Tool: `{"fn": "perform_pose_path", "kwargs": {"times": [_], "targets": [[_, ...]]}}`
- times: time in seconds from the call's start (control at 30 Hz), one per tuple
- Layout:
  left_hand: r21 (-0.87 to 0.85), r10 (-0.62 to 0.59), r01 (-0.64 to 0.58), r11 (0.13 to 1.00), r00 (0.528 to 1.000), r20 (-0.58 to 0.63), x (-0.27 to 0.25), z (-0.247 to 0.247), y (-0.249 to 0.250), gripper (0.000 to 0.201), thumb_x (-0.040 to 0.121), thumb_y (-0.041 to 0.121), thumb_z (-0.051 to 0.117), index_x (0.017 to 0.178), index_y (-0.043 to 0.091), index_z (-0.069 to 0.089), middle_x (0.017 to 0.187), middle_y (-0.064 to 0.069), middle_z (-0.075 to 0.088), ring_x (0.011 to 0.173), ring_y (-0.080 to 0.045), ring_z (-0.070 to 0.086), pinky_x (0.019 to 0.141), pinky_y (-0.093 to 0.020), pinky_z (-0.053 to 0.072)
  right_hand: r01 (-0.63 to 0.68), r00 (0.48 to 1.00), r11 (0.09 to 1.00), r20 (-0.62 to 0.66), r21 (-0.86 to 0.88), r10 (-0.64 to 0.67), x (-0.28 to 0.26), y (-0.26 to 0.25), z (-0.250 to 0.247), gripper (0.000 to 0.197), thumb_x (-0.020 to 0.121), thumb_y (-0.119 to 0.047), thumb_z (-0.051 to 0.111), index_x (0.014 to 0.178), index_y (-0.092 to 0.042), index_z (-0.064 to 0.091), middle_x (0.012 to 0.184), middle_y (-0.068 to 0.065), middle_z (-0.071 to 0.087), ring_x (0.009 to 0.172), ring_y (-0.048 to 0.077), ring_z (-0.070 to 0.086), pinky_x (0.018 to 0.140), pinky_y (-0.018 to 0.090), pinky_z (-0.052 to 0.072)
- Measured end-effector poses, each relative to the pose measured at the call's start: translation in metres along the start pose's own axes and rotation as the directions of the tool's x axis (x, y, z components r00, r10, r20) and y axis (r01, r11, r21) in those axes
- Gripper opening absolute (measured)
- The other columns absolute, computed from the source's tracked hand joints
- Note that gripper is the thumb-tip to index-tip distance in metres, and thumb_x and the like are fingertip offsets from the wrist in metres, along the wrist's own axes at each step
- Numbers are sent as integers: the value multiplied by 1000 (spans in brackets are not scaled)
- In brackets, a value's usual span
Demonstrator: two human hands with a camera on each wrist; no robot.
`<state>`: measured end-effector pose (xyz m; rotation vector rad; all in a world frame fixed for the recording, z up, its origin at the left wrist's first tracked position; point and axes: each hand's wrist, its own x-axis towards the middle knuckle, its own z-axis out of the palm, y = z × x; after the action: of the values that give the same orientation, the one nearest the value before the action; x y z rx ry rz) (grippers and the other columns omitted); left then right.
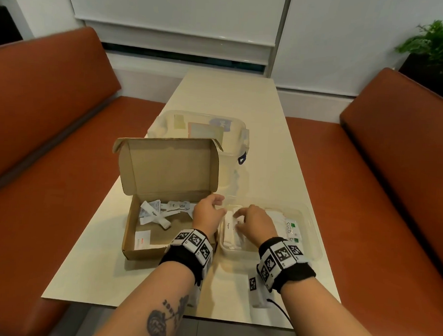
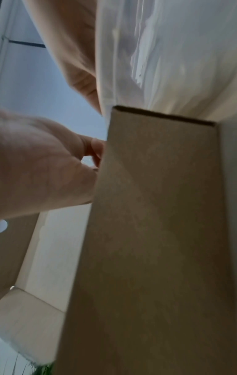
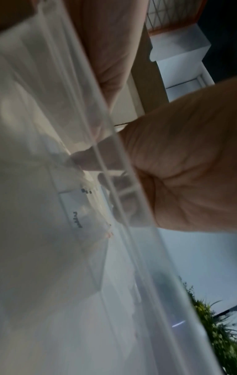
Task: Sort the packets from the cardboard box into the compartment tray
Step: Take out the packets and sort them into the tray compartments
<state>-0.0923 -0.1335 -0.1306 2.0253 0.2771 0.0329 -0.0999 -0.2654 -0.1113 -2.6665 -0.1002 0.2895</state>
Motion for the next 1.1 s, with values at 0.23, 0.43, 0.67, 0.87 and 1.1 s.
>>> {"fn": "perform_pose_path", "kwargs": {"times": [0.23,0.43,0.67,0.87,1.1], "targets": [[-26,-16,16,1000,1000,10,0,0,2,34,84,4,66,116,11,63,112,-6,64,106,-22,59,91,-40,50,-14,1000,998,-27,-63,12,3,7,-1,29,83,-26,69,111,-23,68,114,3,56,104,20,58,82,25,41],[-143,-40,29,989,996,-79,-4,-16,3,23,87,21,66,108,12,65,101,-2,65,91,-13,57,80,-25,45,25,992,994,-129,103,-11,3,-14,-5,19,85,-26,66,102,-19,68,86,-1,60,85,17,59,78,28,46],[-41,-227,228,973,898,-377,-1,-92,-23,15,90,15,57,98,9,69,104,-11,69,99,-29,62,79,-29,46,173,980,952,55,251,-193,4,-90,20,5,87,-16,65,90,-14,66,90,2,64,79,12,58,67,19,47],[182,-263,416,891,800,-539,-7,-130,-58,16,85,21,61,101,22,62,113,-6,60,110,-30,48,89,-38,36,292,908,942,359,-168,-218,7,-113,45,19,88,-11,59,107,-7,61,114,12,61,104,25,59,83,28,46],[-32,-322,341,940,850,-417,-3,-135,-78,33,84,-1,60,116,7,55,121,-15,57,110,-33,53,86,-39,45,346,891,698,452,-627,-36,11,-125,47,32,96,-27,44,122,-14,56,129,8,57,120,26,51,108,43,29]]}}
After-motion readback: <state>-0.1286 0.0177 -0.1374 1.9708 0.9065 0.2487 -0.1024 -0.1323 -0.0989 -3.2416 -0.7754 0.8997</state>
